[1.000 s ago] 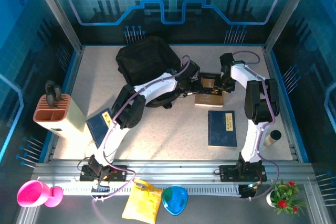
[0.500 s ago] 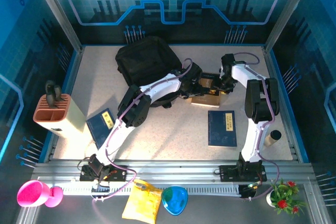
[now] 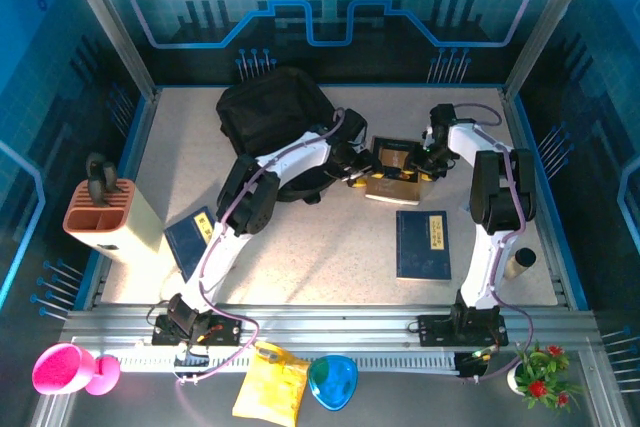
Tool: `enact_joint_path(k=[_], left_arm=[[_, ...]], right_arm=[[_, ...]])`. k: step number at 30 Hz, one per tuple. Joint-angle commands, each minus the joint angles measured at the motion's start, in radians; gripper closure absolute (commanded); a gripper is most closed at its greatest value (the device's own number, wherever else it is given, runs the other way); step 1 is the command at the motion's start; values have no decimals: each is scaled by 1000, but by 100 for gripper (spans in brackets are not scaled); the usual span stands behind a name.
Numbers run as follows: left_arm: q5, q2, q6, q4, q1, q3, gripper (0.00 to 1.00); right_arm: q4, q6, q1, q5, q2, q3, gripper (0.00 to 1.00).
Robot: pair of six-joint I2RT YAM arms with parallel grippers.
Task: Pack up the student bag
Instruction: Pick up the book from the middle-right of the table.
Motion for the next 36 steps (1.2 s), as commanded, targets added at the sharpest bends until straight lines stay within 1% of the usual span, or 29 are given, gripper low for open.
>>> enact_joint_path(k=[1, 4, 7, 12, 18, 22, 26, 29, 33, 36], left_arm=[[202, -128, -52, 270, -24, -80, 55], [219, -165, -80, 358, -24, -158, 59], [211, -170, -89, 381, -23, -201, 61], [198, -131, -102, 379, -24, -210, 62], [161, -94, -110, 368, -25, -182, 63], [114, -82, -116, 365, -38, -175, 66], [44, -73, -113, 334, -47, -178, 67], [-1, -75, -109, 312, -49, -197, 68], [-36, -76, -109, 295, -49, -213, 67], [-29, -76, -107, 310, -49, -218, 68]], right_arm=[[-6, 34, 15, -104, 26, -44, 59], [1, 41, 13, -102, 26, -51, 61], [5, 50, 12, -101, 29, -55, 63], [9, 58, 14, -105, 29, -59, 67], [11, 60, 13, -107, 24, -63, 72], [7, 65, 14, -101, 25, -61, 76], [-21, 70, 15, -53, 38, -48, 80], [-55, 74, 17, 6, 48, -34, 84], [-80, 87, 15, 41, 58, -22, 86], [-78, 87, 14, 40, 60, -20, 86]])
